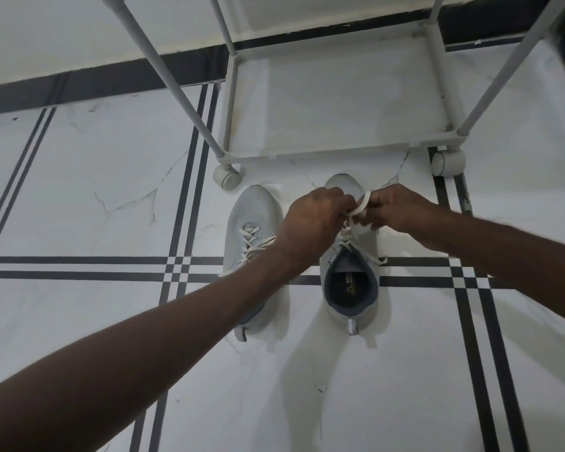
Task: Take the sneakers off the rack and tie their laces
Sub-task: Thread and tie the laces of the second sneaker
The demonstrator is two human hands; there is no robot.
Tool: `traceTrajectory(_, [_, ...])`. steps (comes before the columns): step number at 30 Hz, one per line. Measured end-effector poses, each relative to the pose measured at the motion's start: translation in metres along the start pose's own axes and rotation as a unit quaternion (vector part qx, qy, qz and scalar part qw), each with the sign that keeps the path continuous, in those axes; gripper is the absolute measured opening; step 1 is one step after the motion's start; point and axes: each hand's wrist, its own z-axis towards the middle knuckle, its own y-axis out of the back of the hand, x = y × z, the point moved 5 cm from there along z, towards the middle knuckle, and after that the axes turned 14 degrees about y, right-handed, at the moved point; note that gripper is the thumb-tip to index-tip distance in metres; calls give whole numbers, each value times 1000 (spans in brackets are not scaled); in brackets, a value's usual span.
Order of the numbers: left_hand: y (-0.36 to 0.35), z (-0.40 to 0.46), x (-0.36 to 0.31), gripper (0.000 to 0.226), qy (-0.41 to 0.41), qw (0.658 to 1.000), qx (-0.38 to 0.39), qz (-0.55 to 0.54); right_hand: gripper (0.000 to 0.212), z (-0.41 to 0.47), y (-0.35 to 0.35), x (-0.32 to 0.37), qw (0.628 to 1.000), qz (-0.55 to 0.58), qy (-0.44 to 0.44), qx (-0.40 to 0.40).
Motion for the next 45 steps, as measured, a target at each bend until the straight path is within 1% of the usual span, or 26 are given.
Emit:
traceTrajectory(2, [-1, 0, 2, 7, 4, 1000, -20, 24, 18, 3, -4, 0, 999, 49, 2, 22])
traceTrajectory(4, [-1, -2, 4, 3, 35, 999, -31, 10, 18, 3, -7, -1, 998, 56, -12, 40])
traceTrajectory(7, [-5, -3, 14, 5, 147, 982, 0, -116, 20, 1, -13, -5, 991, 90, -36, 96])
traceTrajectory(10, [-9, -4, 24, 9, 255, 942, 37, -217, 21, -3, -9, -5, 991, 114, -39, 66])
traceTrajectory(11, [-10, -6, 29, 10, 290, 923, 56, -248, 17, -4, -5, -3, 995, 84, -23, 39])
traceTrajectory(13, [-13, -11, 39, 13, 355, 869, 99, -329, 4, -7, 7, 6, 994, -98, 44, -11])
traceTrajectory(15, [-16, -20, 54, 19, 418, 815, 126, -381, 3, -11, 17, 15, 946, -302, 114, -16])
traceTrajectory(16, [-16, -25, 62, 20, 448, 797, 137, -381, 7, -14, 22, 16, 928, -354, 120, -2])
traceTrajectory(19, [-17, -46, 82, 16, 515, 770, 193, -325, 19, -22, 37, 3, 892, -441, 50, 82])
traceTrajectory(21, [-18, -59, 84, 22, 543, 748, 230, -304, 15, -26, 37, -9, 868, -477, -7, 134])
traceTrajectory(22, [-19, -63, 84, 23, 546, 747, 242, -292, 12, -26, 33, -13, 852, -506, -15, 136])
traceTrajectory(24, [-20, -65, 80, 21, 539, 757, 259, -265, 14, -27, 22, -15, 805, -582, -12, 116])
traceTrajectory(25, [-21, -63, 79, 21, 532, 766, 262, -248, 23, -27, 17, -16, 784, -611, -8, 110])
traceTrajectory(26, [-20, -61, 79, 25, 514, 789, 260, -214, 33, -27, 13, -16, 774, -623, -5, 114])
traceTrajectory(27, [-19, -57, 79, 34, 484, 825, 245, -158, 39, -27, 11, -15, 777, -618, -2, 122])
traceTrajectory(29, [-8, -46, 71, 51, 390, 906, 154, -60, 34, -27, 10, -7, 810, -571, 12, 132])
traceTrajectory(31, [-3, -39, 52, 43, 284, 953, 89, -60, 26, -28, 13, 5, 873, -472, 38, 114])
traceTrajectory(32, [-7, -37, 42, 33, 256, 958, 109, -68, 23, -27, 14, 11, 911, -397, 58, 95])
traceTrajectory(34, [-21, -37, 32, 19, 249, 949, 184, -65, 22, -26, 16, 21, 978, -190, 72, 51])
traceTrajectory(36, [-32, -38, 29, 15, 248, 943, 218, -42, 22, -25, 18, 20, 998, -2, 62, 24])
traceTrajectory(38, [-35, -38, 28, 14, 238, 946, 216, -30, 23, -23, 18, 17, 996, 80, 44, 16])
traceTrajectory(39, [-35, -38, 28, 14, 235, 947, 216, -32, 24, -22, 19, 15, 997, 67, 43, 12])
traceTrajectory(40, [-34, -37, 27, 14, 231, 948, 216, -36, 25, -20, 23, 15, 998, -5, 65, 9])
traceTrajectory(41, [-33, -37, 26, 13, 227, 950, 213, -41, 24, -18, 27, 17, 987, -121, 107, 7])
traceTrajectory(43, [-33, -38, 24, 11, 225, 951, 205, -45, 24, -17, 30, 28, 913, -361, 189, 11])
traceTrajectory(45, [-35, -38, 23, 12, 226, 952, 200, -42, 25, -20, 30, 38, 834, -513, 200, 21])
